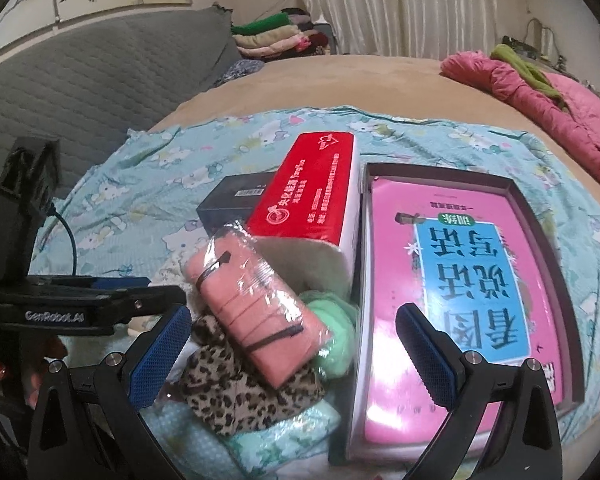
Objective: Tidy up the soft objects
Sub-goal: 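Grasp the pink plastic-wrapped package with the right gripper while the left grasps the floral scrunchie, then lift and carry the package and scrunchie with both grippers over the pink book box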
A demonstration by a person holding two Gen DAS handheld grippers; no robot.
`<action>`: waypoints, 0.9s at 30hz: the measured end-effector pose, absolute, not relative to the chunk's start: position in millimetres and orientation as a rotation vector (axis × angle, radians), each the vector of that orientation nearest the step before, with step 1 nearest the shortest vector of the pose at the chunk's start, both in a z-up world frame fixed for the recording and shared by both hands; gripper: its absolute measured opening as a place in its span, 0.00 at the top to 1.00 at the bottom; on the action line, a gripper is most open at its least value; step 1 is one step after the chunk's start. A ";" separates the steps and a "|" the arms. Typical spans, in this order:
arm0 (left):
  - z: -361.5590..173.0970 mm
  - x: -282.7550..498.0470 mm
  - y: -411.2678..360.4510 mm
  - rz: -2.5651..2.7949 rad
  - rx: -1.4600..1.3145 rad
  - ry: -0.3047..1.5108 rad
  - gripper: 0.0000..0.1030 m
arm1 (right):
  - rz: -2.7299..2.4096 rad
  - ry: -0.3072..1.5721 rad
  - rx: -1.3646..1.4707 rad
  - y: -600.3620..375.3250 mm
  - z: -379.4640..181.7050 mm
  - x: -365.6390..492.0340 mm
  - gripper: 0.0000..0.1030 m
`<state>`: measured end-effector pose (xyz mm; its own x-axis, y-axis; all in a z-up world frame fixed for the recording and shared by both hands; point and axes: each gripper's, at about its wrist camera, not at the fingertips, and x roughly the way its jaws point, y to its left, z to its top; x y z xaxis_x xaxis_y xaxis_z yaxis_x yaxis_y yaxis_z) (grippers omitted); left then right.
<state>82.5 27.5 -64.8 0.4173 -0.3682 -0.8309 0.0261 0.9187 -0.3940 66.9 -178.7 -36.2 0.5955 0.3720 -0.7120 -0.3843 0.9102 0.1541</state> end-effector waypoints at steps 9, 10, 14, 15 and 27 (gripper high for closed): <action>-69.7 86.4 29.5 -0.296 -0.391 1.136 0.57 | 0.529 0.805 -0.088 -162.5 -40.9 72.4 0.15; -70.2 86.8 28.9 -0.297 -0.390 1.138 0.58 | 0.547 0.810 -0.096 -159.8 -42.1 73.6 0.22; -72.1 89.7 28.4 -0.296 -0.393 1.144 0.63 | 0.578 0.827 -0.114 -152.9 -47.5 78.3 0.36; -72.5 90.3 28.2 -0.299 -0.393 1.145 0.66 | 0.587 0.823 -0.116 -151.9 -47.9 78.6 0.38; -65.3 92.1 23.5 -0.305 -0.374 1.105 0.91 | 0.620 0.762 -0.021 -168.6 -37.7 74.5 0.64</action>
<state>92.1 23.5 -65.3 0.4191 -0.4187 -0.8057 0.0532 0.8971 -0.4386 74.5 -168.6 -37.7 0.5549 0.5173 -0.6515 -0.5323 0.8226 0.1998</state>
